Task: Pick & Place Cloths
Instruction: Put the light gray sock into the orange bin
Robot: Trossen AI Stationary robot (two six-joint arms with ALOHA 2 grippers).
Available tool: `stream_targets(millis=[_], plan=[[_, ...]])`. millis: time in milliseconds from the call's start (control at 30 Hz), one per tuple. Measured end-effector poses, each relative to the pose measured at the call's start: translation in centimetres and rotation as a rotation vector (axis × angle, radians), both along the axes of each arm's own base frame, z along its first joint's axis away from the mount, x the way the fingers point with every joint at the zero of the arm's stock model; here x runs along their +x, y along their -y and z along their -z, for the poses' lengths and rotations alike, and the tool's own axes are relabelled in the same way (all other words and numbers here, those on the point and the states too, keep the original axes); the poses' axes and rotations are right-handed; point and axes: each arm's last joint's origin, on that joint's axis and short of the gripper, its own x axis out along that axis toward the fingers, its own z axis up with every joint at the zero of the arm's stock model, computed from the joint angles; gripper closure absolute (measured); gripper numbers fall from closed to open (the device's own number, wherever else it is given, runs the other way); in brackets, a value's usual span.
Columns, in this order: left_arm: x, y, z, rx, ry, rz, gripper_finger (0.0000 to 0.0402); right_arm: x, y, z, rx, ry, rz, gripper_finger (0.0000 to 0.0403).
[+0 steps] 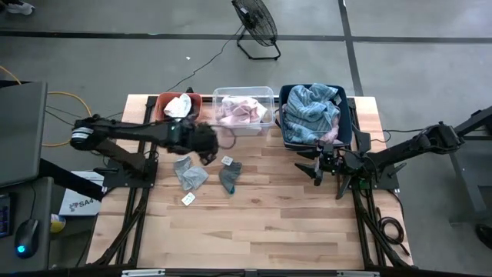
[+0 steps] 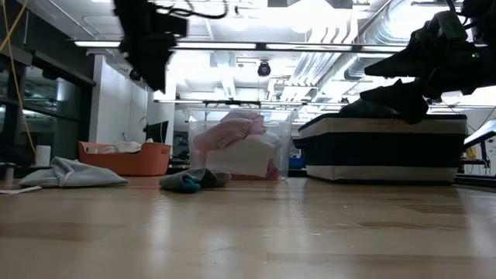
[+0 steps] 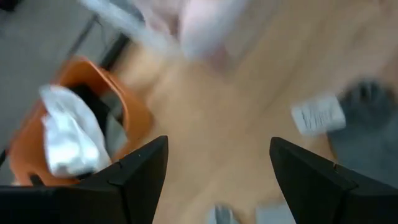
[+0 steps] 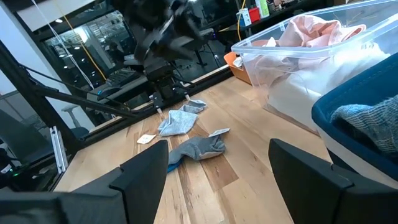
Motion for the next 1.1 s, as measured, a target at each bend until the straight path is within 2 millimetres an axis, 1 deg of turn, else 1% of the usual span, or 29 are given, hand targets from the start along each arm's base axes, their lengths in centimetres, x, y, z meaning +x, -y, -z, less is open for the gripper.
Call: stream_targets(millis=[133,267,400,533,667,867,1100], plan=[[-2.2,1.5,1.9,-0.083,0.008,0.033,0.0126,0.0,0.0,0.0,0.0,0.0,0.0,0.0133],[-4.2,2.7,3.7,-0.174,0.028,0.015,0.0126,0.0,0.0,0.1,-0.002,-0.009,0.0,0.0133],[-5.5,3.5,5.6,-0.274,0.004,-0.024,0.0126,0.0,0.0,0.2,-0.004,-0.02,-0.001,0.0133],[-5.9,3.8,6.9,-0.36,-0.018,-0.045,0.0126,0.0,0.0,0.2,-0.005,-0.022,-0.001,0.0133],[-6.3,3.9,7.8,-0.397,-0.032,-0.077,0.0126,0.0,0.0,0.2,-0.005,-0.022,-0.001,0.0133],[-7.0,3.9,9.7,-0.438,-0.07,-0.156,0.0126,0.0,0.0,0.2,-0.004,-0.022,0.0,0.0133],[-7.3,4.1,12.2,-0.538,-0.039,-0.151,0.0126,0.0,0.0,0.2,-0.004,-0.022,0.0,0.0133]])
